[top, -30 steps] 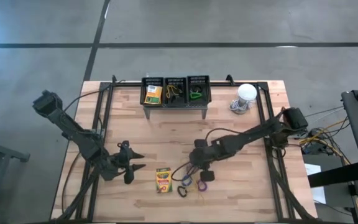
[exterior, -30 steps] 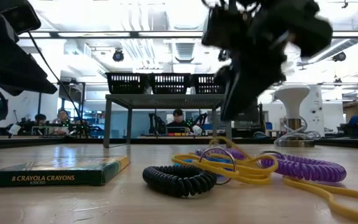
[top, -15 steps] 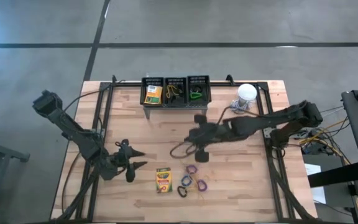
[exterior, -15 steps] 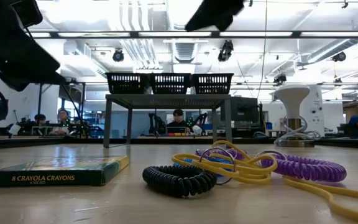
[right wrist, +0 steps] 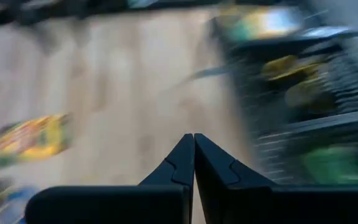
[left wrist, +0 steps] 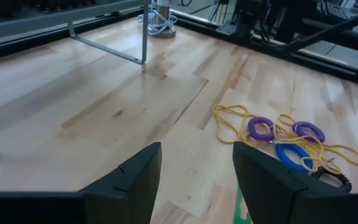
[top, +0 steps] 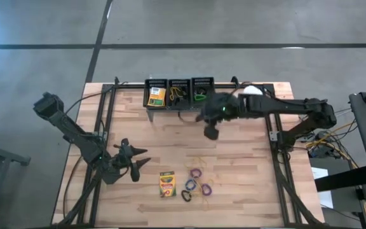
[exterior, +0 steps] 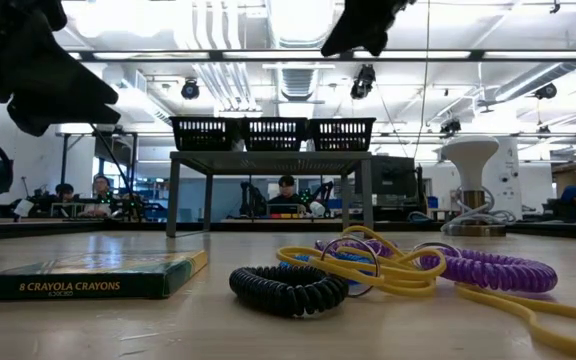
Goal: Pick & Place Office Desk Supplies
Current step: Put the top purple spring key chain into the right black bin
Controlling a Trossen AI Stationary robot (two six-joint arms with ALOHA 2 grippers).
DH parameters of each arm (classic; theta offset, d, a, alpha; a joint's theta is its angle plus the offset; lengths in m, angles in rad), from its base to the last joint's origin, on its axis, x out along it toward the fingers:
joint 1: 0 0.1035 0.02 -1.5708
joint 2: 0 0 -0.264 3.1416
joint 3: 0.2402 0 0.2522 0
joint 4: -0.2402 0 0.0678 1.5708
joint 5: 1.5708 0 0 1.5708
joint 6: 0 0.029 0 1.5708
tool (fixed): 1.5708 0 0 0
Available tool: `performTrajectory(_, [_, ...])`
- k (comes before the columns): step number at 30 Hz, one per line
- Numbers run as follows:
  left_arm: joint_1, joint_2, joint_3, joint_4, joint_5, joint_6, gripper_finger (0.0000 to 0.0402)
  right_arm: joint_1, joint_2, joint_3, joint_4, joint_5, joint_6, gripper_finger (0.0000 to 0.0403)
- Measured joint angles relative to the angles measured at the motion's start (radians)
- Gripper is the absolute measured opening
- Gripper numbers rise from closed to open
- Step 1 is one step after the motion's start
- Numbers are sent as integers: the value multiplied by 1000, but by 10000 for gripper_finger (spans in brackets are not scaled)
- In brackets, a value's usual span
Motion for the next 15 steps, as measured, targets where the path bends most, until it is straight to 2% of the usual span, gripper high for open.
performTrajectory(4, [0,0,0,2,0,0,204,75,3,-106,64,-101,76,11])
performTrajectory(9, [0,0,0,2,1,0,204,189,10,-270,214,-104,231,44])
performTrajectory(15, [0,0,-1,8,19,0,204,301,102,-454,552,-97,347,103])
